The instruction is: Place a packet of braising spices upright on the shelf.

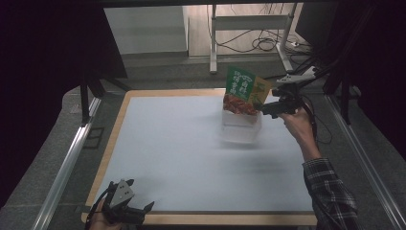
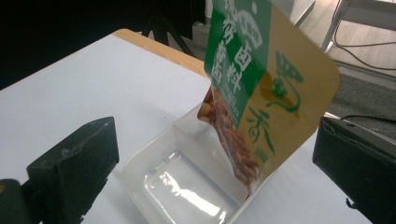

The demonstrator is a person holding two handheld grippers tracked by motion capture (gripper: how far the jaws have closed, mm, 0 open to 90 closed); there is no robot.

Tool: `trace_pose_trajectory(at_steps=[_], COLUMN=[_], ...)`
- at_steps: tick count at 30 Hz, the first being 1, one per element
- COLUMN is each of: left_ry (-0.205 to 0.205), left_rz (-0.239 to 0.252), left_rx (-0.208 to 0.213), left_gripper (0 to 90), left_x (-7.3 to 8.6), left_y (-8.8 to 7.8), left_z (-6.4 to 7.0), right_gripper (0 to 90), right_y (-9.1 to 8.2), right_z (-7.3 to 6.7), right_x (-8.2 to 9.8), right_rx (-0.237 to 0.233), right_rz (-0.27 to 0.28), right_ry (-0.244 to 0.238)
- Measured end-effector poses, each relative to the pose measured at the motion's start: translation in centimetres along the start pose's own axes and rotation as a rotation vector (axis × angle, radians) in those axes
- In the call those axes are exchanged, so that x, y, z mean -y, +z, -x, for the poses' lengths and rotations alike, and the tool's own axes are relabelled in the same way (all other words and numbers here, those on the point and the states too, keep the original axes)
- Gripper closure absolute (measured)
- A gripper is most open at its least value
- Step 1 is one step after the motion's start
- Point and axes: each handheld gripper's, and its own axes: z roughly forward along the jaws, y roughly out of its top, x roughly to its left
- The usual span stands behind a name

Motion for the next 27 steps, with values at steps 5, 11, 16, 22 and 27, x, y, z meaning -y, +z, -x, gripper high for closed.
trace_pose_trajectory(at_steps=[5,11,16,22,27], left_ry=[0.001,0.003,0.006,0.003,0.004], left_rz=[0.000,-0.001,-0.001,0.000,0.000], left_rx=[-0.001,-0.002,-0.003,-0.003,-0.004], left_gripper=[0.0,0.0,0.0,0.0,0.0], left_x=[0.0,0.0,0.0,0.0,0.0], left_y=[0.0,0.0,0.0,0.0,0.0], left_z=[0.0,0.0,0.1,0.0,0.1], right_gripper=[0.4,0.4,0.4,0.0,0.0], right_y=[-0.6,-1.6,-2.5,-3.0,-3.3], right_z=[-0.4,-1.1,-2.0,-2.9,-3.5], right_x=[0.7,1.4,2.1,2.8,3.6], right_rx=[0.001,-0.008,-0.014,-0.016,-0.021], right_rz=[0.000,0.001,0.001,0.002,0.002], right_ry=[0.000,-0.008,-0.032,-0.043,-0.050])
